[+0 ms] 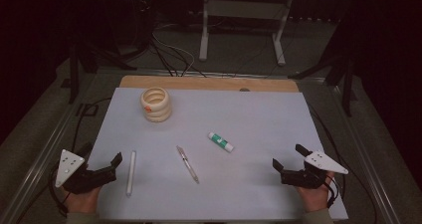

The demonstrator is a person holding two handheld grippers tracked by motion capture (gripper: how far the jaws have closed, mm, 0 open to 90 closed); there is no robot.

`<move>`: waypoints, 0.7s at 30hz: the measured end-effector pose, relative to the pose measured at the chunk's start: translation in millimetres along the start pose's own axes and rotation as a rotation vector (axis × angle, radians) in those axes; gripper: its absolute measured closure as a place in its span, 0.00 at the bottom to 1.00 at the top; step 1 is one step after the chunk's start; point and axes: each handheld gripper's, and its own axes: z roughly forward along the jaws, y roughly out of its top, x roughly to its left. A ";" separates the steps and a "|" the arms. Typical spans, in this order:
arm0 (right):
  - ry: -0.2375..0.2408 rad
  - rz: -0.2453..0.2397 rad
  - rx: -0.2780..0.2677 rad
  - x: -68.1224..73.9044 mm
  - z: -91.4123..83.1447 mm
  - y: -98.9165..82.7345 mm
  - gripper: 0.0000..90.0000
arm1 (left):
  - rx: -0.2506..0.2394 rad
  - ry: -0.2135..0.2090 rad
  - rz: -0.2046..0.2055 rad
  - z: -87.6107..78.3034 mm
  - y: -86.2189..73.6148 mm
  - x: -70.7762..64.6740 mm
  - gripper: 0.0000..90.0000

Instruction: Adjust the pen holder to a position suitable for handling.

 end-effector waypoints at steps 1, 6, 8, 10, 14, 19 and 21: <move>-0.002 0.000 0.001 0.2 -0.1 0.0 0.00 | 0.000 0.000 0.000 0.0 0.0 0.0 0.00; -0.015 0.006 -0.001 0.4 -0.7 0.1 0.00 | 0.001 -0.001 -0.004 -0.1 -1.1 0.9 0.00; -0.019 0.004 -0.005 0.4 -1.4 0.0 0.00 | 0.002 -0.003 -0.003 0.3 -0.9 0.7 0.00; -0.022 0.006 -0.010 0.1 -2.6 0.1 0.00 | 0.004 -0.005 -0.004 0.8 -0.7 0.5 0.00; -0.024 0.027 -0.016 -0.2 -3.8 -0.8 0.00 | 0.011 -0.001 -0.001 3.6 5.5 -0.6 0.01; -0.031 0.023 -0.023 3.0 -5.6 -0.8 0.00 | 0.016 -0.029 -0.011 5.8 16.9 -3.0 0.01; -0.033 0.023 -0.021 3.1 -5.6 -0.9 0.00 | 0.024 -0.029 -0.006 6.9 18.9 -3.5 0.01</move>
